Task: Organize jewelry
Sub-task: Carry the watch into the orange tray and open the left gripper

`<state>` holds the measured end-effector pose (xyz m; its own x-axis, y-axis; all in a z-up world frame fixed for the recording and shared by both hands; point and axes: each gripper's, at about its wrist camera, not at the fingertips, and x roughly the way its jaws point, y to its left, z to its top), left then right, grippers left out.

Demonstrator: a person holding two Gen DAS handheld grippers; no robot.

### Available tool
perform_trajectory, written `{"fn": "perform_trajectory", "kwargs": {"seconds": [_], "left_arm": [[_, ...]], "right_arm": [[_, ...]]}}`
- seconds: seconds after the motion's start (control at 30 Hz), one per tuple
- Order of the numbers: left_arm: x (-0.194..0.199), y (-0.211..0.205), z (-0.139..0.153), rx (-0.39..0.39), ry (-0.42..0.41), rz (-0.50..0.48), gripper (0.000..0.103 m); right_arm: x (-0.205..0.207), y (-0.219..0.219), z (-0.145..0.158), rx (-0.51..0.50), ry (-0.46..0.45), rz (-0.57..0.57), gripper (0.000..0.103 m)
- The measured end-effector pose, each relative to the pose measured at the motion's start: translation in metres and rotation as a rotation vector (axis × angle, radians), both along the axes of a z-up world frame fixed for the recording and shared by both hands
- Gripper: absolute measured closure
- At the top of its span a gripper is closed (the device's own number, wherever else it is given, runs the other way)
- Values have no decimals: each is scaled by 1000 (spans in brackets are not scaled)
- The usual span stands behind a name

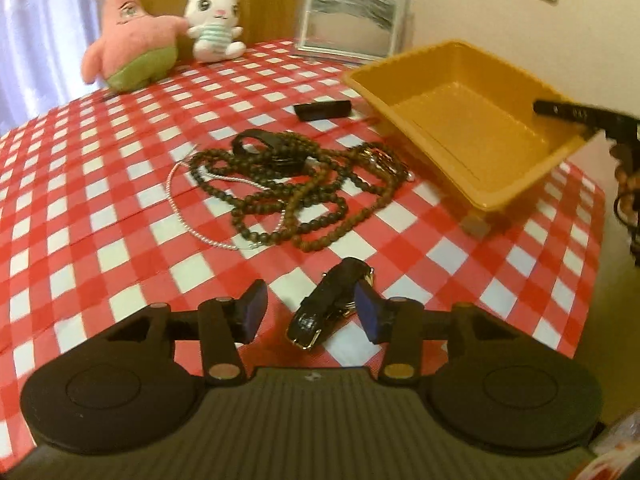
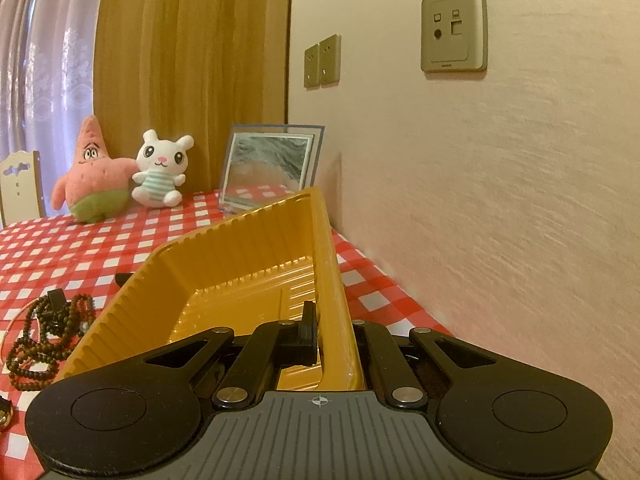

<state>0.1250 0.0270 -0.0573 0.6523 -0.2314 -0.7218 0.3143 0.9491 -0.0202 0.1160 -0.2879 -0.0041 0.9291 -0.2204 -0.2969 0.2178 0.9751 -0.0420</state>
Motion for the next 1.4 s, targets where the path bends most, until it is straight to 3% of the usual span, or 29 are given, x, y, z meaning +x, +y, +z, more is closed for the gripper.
{"fn": "perform_trajectory", "kwargs": {"seconds": [0.03, 0.07, 0.17, 0.47, 0.7, 1.0, 1.17, 1.4], "left_arm": [[0, -2, -2, 11, -1, -15, 65], [1, -5, -3, 21, -1, -27, 78], [-2, -10, -5, 34, -3, -52, 89], [1, -12, 9, 17, -57, -9, 89], [13, -16, 28, -69, -94, 17, 89], [32, -62, 65, -222, -194, -76, 89], [46, -100, 59, -292, -160, -136, 89], [62, -141, 26, -274, -54, -160, 89]], "right_arm": [[0, 0, 0, 0, 1, 0, 99], [-1, 0, 0, -1, 2, 0, 99], [0, 0, 0, -3, 4, 1, 99], [-4, -1, 3, -18, -8, -4, 99], [-6, 2, 4, -54, -9, -13, 99], [-8, 4, 3, -74, -12, -23, 99], [-11, 6, 5, -83, -14, -29, 99], [-11, 7, 4, -86, -13, -31, 99]]}}
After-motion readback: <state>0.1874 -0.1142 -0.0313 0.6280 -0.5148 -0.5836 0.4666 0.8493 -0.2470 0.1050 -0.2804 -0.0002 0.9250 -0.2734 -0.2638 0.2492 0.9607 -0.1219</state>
